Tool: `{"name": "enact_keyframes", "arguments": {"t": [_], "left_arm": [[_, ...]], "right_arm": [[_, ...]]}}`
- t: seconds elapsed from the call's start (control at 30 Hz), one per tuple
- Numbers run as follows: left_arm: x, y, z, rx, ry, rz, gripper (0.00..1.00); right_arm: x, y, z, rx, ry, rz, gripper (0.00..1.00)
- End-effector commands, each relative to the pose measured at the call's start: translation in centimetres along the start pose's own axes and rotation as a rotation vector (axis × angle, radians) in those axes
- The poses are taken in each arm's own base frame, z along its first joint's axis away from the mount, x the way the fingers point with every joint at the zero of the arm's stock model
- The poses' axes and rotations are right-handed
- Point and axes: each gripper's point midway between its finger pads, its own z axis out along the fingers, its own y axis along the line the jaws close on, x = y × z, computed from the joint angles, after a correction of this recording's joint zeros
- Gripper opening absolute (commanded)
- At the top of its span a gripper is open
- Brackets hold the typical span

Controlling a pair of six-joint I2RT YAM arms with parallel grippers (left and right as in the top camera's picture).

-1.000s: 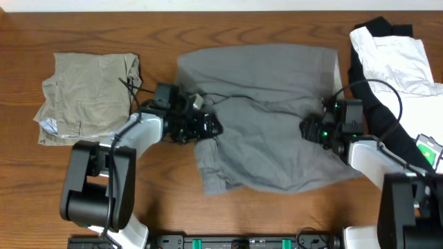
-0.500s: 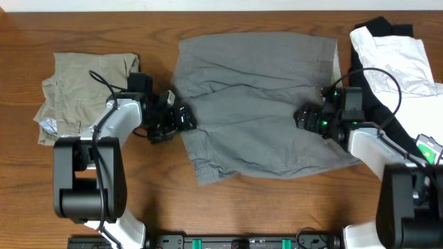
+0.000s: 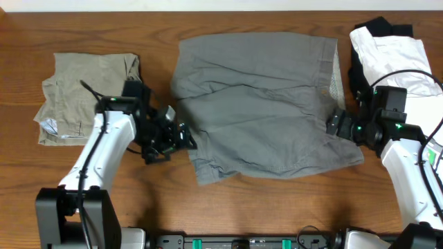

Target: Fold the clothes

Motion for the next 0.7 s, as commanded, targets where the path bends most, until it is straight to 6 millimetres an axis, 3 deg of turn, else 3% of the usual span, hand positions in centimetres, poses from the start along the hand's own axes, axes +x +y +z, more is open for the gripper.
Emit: {"name": "enact_keyframes", "arguments": {"t": [0.0, 0.2, 0.4, 0.57, 0.67], "left_arm": [[2.5, -0.4, 2.1, 0.035, 0.092, 0.006, 0.9], [4.9, -0.3, 5.4, 0.019, 0.155, -0.123, 0.85], [4.6, -0.3, 7.6, -0.002, 0.108, -0.269, 0.85], [4.5, 1.9, 8.3, -0.178, 0.027, -0.43, 0.86], [4.3, 1.4, 8.7, -0.178, 0.004, -0.492, 0.86]], "right_arm": [[-0.3, -0.4, -0.1, 0.015, -0.01, -0.011, 0.92], [-0.2, -0.5, -0.1, 0.016, -0.007, -0.01, 0.92], [-0.2, -0.5, -0.1, 0.016, -0.007, -0.01, 0.93], [-0.2, -0.5, -0.1, 0.016, -0.007, -0.01, 0.93], [-0.3, -0.5, -0.1, 0.016, -0.007, -0.011, 0.93]]}}
